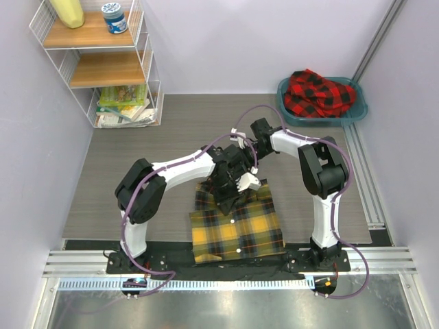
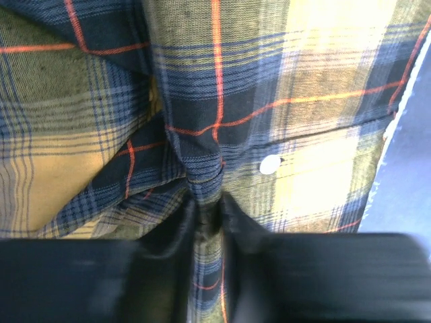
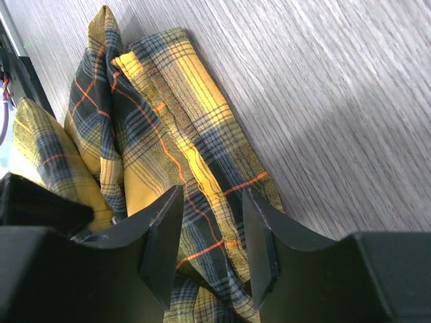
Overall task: Fold and stack the long sleeve shirts
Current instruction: Fold the shirt
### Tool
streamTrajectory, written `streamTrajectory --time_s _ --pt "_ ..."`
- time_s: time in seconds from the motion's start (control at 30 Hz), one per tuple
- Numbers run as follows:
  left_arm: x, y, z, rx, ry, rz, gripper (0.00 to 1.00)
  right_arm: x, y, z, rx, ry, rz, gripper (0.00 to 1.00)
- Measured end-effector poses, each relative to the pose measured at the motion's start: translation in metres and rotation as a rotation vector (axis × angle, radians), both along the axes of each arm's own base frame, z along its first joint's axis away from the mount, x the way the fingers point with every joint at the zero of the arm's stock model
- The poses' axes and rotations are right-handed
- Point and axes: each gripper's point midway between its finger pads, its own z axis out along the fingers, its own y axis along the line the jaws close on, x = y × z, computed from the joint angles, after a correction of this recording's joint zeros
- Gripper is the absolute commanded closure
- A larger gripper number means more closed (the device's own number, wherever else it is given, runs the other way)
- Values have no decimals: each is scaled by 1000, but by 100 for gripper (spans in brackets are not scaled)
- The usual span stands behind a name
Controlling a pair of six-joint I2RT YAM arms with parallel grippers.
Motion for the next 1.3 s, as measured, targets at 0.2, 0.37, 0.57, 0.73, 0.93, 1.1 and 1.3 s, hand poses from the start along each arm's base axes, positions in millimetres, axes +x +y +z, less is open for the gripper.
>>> streamTrajectory --time_s 0.2,0.37,0.57,0.73,0.93,1.1,1.3 --pt "1 -3 13 -10 3 -9 100 -1 0 -1 -2 -4 8 59" --pt "15 -15 40 -56 -51 -34 100 -1 0 -2 -1 -13 19 64" --pt "37 -10 48 -39 -137 -68 100 -1 0 -3 -2 -14 23 73" --pt "74 -1 46 -9 -229 -72 100 -1 -1 -4 -4 -16 25 74" --pt "97 3 51 -1 -315 -97 100 -1 -1 -5 -4 -23 32 74" --pt "103 3 49 1 -351 -127 100 3 1 -6 -4 -23 34 73" --pt "114 3 41 10 -404 -160 100 20 0 4 6 -50 14 63"
